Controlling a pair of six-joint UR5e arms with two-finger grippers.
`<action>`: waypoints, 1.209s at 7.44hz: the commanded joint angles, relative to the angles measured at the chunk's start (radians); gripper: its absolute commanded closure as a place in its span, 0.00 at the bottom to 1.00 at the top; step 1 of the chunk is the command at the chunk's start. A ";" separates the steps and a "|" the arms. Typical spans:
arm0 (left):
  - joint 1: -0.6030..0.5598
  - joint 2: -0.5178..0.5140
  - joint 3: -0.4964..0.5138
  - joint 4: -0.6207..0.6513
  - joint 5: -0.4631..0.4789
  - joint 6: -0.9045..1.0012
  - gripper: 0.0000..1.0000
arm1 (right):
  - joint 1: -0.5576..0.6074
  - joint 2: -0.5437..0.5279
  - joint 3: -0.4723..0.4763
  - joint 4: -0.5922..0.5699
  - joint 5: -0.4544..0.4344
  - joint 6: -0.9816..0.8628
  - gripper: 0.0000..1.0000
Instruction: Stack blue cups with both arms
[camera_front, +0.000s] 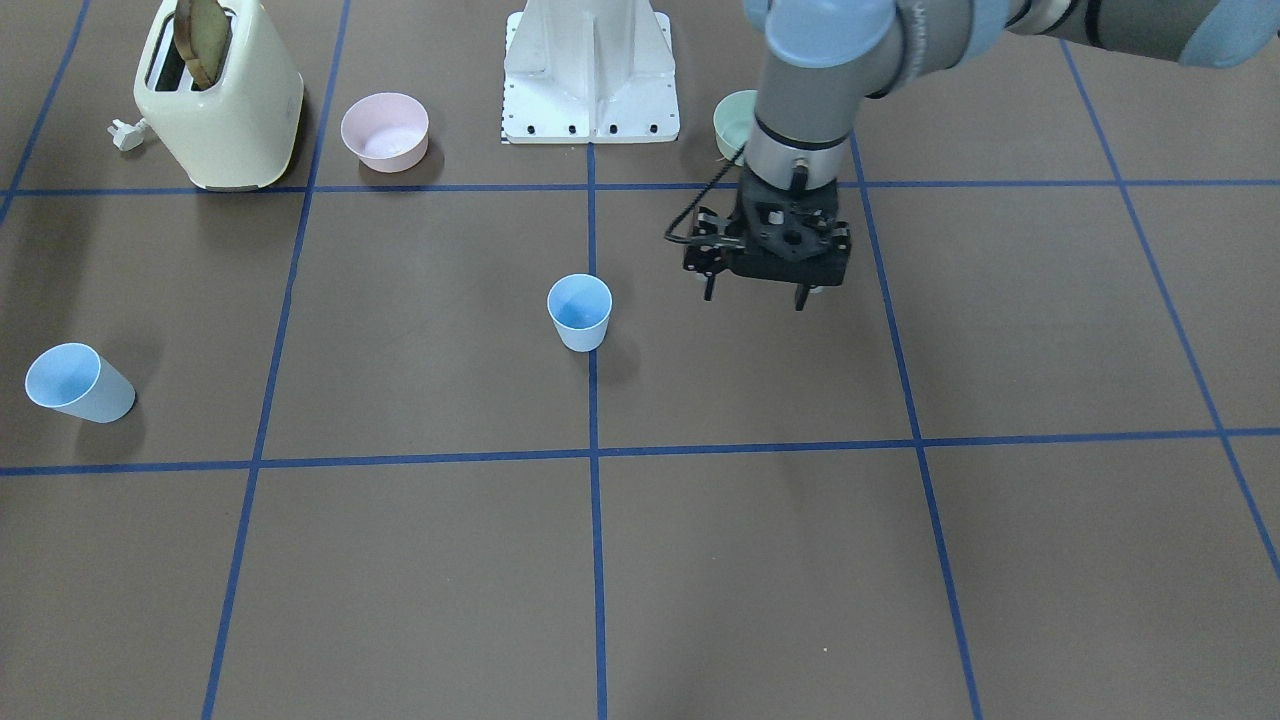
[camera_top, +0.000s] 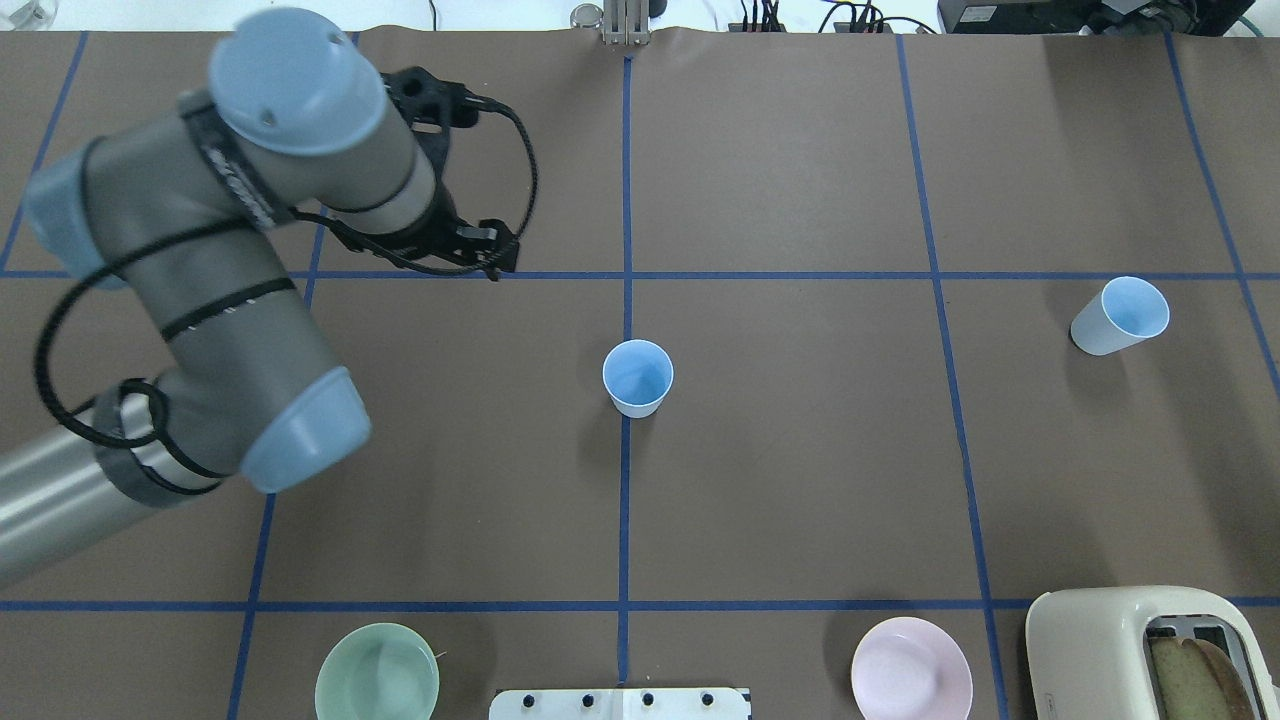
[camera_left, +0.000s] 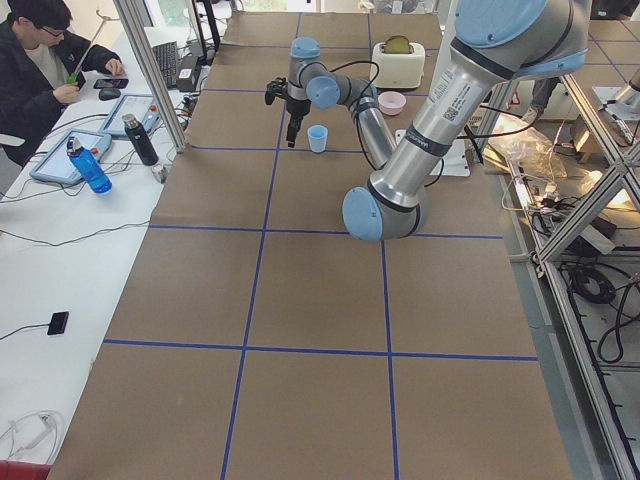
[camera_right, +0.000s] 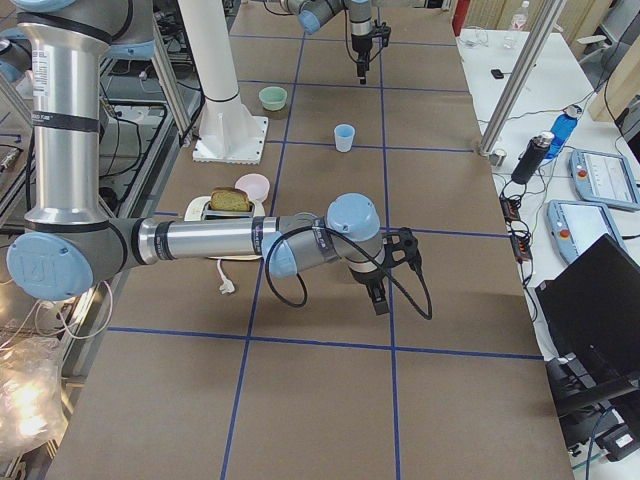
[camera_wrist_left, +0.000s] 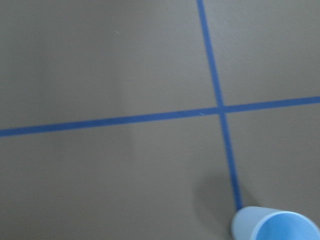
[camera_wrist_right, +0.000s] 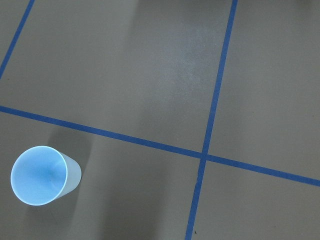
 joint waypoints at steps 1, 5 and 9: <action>-0.253 0.178 -0.025 0.010 -0.132 0.379 0.01 | -0.043 0.047 0.002 -0.001 0.001 0.001 0.00; -0.711 0.525 0.155 -0.011 -0.324 1.013 0.01 | -0.234 0.105 -0.001 -0.003 -0.042 0.181 0.00; -0.839 0.632 0.274 -0.115 -0.322 1.076 0.01 | -0.345 0.090 -0.060 0.005 -0.106 0.179 0.00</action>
